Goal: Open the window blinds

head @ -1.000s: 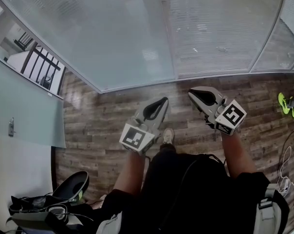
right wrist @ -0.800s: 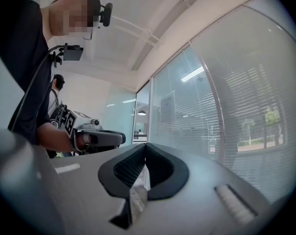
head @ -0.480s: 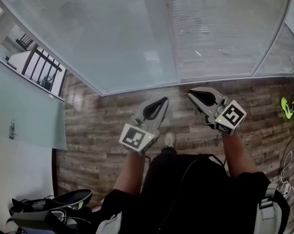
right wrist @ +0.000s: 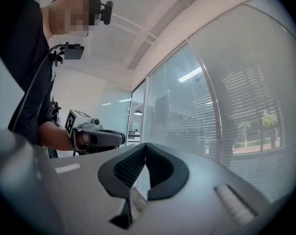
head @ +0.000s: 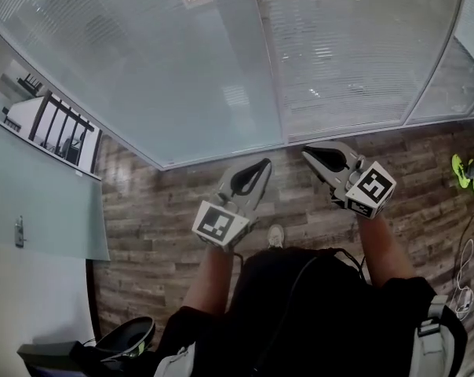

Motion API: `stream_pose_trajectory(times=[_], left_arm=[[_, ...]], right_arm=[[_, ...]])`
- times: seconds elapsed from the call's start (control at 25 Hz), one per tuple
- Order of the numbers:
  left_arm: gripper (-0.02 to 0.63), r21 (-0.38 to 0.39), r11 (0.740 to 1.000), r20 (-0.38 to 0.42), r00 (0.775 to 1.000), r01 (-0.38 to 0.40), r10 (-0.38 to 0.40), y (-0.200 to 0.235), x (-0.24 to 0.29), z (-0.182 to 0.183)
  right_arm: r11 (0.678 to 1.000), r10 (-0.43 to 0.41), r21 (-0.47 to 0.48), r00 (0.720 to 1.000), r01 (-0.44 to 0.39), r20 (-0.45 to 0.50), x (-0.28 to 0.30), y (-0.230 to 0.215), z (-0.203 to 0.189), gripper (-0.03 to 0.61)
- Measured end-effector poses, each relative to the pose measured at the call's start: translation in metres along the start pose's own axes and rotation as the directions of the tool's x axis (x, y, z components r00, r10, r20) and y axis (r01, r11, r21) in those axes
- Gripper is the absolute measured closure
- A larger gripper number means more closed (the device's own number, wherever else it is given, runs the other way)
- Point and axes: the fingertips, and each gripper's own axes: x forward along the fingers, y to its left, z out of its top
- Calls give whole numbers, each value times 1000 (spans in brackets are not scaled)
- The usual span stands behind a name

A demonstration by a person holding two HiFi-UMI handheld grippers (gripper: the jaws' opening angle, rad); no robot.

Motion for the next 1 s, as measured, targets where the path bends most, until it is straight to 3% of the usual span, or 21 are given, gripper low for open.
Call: stream_pose_trajectory(times=[0.24, 0.4, 0.6, 1.0], left_arm=[[609, 3, 999, 13, 999, 48, -48, 25, 18, -1], [609, 13, 997, 49, 996, 78, -79, 41, 32, 16], [609, 45, 997, 84, 994, 62, -66, 77, 30, 7], [609, 19, 996, 80, 993, 91, -92, 125, 36, -4]], right_arm=[[999, -45, 0, 999, 45, -13, 18, -19, -3, 574], [997, -72, -27, 997, 71, -19, 29, -34, 11, 574], [995, -95, -41, 995, 93, -33, 49, -45, 10, 574], [994, -101, -39, 995, 100, -29, 99, -62, 0, 574]])
